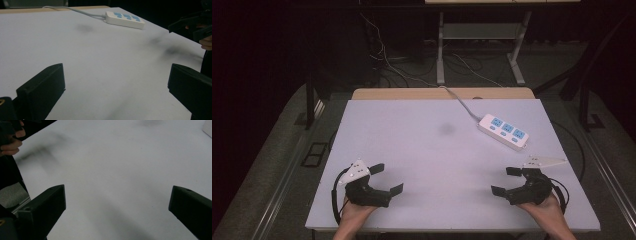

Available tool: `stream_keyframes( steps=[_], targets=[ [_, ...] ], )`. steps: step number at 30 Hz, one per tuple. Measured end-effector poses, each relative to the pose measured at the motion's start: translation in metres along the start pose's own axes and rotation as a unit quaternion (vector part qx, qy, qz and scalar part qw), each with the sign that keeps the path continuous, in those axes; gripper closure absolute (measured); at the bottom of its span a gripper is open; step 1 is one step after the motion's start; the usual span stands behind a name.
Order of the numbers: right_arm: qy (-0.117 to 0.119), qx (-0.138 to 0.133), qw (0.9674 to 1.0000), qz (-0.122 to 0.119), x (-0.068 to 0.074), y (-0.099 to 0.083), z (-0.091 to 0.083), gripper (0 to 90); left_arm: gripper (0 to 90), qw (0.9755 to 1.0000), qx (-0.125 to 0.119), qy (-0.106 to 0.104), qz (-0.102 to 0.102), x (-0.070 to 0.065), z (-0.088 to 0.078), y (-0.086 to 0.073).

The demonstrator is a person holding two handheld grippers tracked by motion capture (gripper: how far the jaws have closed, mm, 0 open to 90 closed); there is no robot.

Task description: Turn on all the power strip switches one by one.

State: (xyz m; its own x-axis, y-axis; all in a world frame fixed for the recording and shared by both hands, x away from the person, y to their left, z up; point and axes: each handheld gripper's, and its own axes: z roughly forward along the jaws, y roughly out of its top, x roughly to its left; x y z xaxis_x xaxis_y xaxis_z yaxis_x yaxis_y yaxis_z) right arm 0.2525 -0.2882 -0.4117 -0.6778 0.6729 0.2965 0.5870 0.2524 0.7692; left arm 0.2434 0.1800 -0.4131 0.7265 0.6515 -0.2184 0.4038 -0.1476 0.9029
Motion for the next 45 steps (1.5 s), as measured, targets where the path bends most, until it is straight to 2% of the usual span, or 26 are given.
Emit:
stream_keyframes(
  steps=[8,17,19,29,45],
  targets=[
    [0.003,-0.001,1.0000,0.005,-0.003,0.005,-0.002,0.8,0.0,1.0000,0.002,0.002,-0.001,0.000,0.001,0.000],
    [0.007,0.016,0.9998,0.002,-0.008,0.017,-0.007,0.8,0.0,1.0000,0.003,0.004,-0.001,0.001,0.003,0.000],
    [0.006,0.022,0.9997,-0.005,-0.010,0.024,-0.012,0.8,0.0,1.0000,0.002,0.006,-0.003,0.000,0.003,-0.001],
    [-0.005,0.029,0.9995,-0.007,-0.020,0.039,-0.021,0.8,0.0,1.0000,0.004,0.006,-0.005,0.001,0.003,-0.001],
    [-0.010,0.033,0.9993,-0.015,-0.033,0.059,-0.018,0.8,0.0,1.0000,0.004,0.006,-0.005,0.004,0.005,0.001]
  ],
)
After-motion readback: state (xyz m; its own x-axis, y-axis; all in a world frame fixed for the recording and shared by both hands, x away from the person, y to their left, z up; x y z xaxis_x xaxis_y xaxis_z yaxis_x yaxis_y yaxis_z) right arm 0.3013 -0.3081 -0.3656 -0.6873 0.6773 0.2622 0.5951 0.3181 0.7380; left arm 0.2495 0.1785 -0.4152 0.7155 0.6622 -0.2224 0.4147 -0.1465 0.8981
